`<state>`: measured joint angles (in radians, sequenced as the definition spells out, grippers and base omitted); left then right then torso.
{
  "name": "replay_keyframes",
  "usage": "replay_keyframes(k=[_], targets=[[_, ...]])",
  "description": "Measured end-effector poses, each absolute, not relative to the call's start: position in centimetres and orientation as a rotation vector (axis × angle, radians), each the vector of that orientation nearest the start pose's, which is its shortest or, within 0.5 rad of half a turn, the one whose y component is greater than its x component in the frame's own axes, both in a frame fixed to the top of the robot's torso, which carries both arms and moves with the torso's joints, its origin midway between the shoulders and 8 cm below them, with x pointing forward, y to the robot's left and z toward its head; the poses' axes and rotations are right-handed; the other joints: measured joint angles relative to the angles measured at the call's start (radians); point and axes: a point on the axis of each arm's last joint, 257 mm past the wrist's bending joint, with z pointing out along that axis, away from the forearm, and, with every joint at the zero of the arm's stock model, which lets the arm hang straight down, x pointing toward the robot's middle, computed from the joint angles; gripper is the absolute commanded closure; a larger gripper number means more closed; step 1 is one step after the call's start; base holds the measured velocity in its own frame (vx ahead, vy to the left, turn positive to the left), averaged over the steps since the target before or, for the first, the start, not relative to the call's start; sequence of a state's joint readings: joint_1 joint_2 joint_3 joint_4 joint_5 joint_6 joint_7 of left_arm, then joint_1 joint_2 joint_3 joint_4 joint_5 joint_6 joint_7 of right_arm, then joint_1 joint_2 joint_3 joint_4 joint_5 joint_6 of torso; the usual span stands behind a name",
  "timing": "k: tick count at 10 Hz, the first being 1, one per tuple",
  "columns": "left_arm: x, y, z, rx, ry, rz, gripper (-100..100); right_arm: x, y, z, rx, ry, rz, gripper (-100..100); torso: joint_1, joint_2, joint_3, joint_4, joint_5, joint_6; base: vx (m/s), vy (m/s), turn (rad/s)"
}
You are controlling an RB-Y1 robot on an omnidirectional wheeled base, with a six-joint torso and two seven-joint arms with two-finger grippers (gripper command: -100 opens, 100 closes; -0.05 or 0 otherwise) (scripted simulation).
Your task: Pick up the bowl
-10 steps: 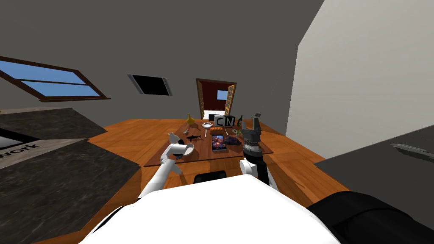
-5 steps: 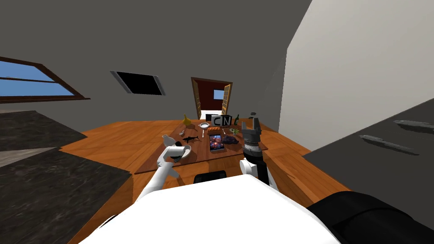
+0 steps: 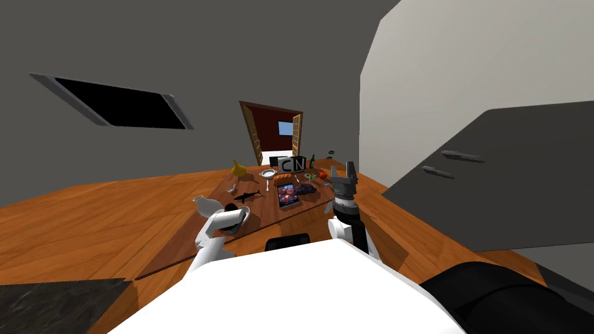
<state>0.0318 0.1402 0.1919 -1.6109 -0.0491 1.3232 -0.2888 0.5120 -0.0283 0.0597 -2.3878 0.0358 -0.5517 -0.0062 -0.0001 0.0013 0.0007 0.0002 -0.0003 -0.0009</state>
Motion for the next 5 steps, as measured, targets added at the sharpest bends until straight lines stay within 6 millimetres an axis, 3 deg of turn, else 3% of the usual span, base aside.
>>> replay_keyframes(k=[1, 5], targets=[[31.9, 38.8, -46.0, -1.902, 2.064, 0.034, -100, 31.3, -24.8, 7.5, 0.506, 0.550, 1.376, 0, 0.000, 0.000, 0.000, 0.000, 0.000, 0.000, 0.000, 0.004, -0.095], [27.4, 42.8, -46.7, -2.032, 1.950, 0.052, -100, 31.3, -24.8, 7.5, 0.506, 0.550, 1.376, 0, 0.000, 0.000, 0.000, 0.000, 0.000, 0.000, 0.004, -0.001, -0.341]])
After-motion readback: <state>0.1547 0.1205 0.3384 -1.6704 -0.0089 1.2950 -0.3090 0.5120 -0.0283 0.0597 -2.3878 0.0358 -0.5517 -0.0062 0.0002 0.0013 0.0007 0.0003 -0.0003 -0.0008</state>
